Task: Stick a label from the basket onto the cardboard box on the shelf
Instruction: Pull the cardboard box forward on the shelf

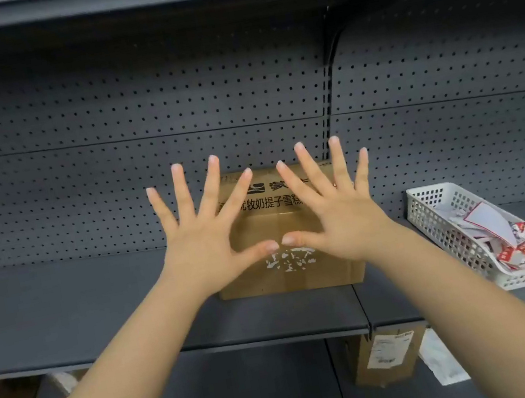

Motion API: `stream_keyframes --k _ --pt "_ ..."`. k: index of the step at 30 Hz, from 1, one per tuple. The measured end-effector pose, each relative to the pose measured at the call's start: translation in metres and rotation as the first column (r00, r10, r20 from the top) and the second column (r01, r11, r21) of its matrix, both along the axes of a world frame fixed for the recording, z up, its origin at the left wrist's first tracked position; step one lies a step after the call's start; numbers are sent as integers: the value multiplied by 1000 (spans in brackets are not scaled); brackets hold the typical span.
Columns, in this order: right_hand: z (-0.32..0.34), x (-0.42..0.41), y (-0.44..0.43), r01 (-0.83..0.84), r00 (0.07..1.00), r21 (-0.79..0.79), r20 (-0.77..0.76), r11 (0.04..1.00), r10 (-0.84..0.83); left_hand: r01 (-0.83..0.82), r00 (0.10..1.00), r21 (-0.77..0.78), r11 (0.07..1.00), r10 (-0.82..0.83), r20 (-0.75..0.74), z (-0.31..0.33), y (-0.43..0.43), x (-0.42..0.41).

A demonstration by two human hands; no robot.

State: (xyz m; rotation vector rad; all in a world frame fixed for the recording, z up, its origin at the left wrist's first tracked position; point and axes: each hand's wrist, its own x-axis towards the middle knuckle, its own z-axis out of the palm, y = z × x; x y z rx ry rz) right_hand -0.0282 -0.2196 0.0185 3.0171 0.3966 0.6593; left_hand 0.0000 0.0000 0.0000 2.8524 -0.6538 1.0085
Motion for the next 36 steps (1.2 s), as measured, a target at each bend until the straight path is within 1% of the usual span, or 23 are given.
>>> stream_keyframes --k 1,4,7,10,13,15,17,20,21,23,25,29,32,34,36 --pt "1 -1 2 2 1000 -4 -6 1000 -2 -17 999 8 1000 17 -29 3 -1 -1" --pt "0 2 1 26 1000 -2 -4 1000 -26 -65 997 23 998 66 -37 5 -1 2" --pt "1 1 1 23 1000 12 -13 1000 -23 -74 996 47 996 76 -41 8 -1 3" --pt "3 -1 -2 0 999 58 -34 998 2 -36 998 37 999 37 -52 10 0 0" --pt "8 -8 -5 -101 990 200 -76 974 118 68 996 -35 997 -70 -62 11 2 -4" --pt "10 -13 -10 -162 968 384 -114 909 221 151 980 -150 977 -168 -108 12 4 -5" --pt "10 -13 -17 -199 949 566 -93 800 302 193 968 -224 955 -223 -116 12 5 -1" --pt "12 -4 -26 -226 949 697 0 680 316 208 967 -197 958 -231 -104 10 4 13" --pt "14 0 -30 -216 951 735 8 643 309 211 965 -194 958 -235 -114 10 3 18" --pt "17 10 -38 -154 960 793 -22 590 280 214 959 -201 956 -245 -145 10 -1 29" --pt "19 24 -49 -98 972 795 -53 598 230 209 952 -202 957 -246 -179 9 -5 40" --pt "12 61 -75 46 990 734 -122 678 64 181 945 -223 958 -232 -231 3 -11 62" --pt "2 88 -89 175 980 656 -185 734 -69 159 943 -212 964 -212 -258 -6 -13 75" --pt "-4 102 -95 209 970 606 -226 767 -86 160 943 -210 964 -212 -255 -11 -14 79" --pt "-7 111 -99 216 964 630 -260 746 -59 164 947 -221 961 -216 -236 -14 -14 81"
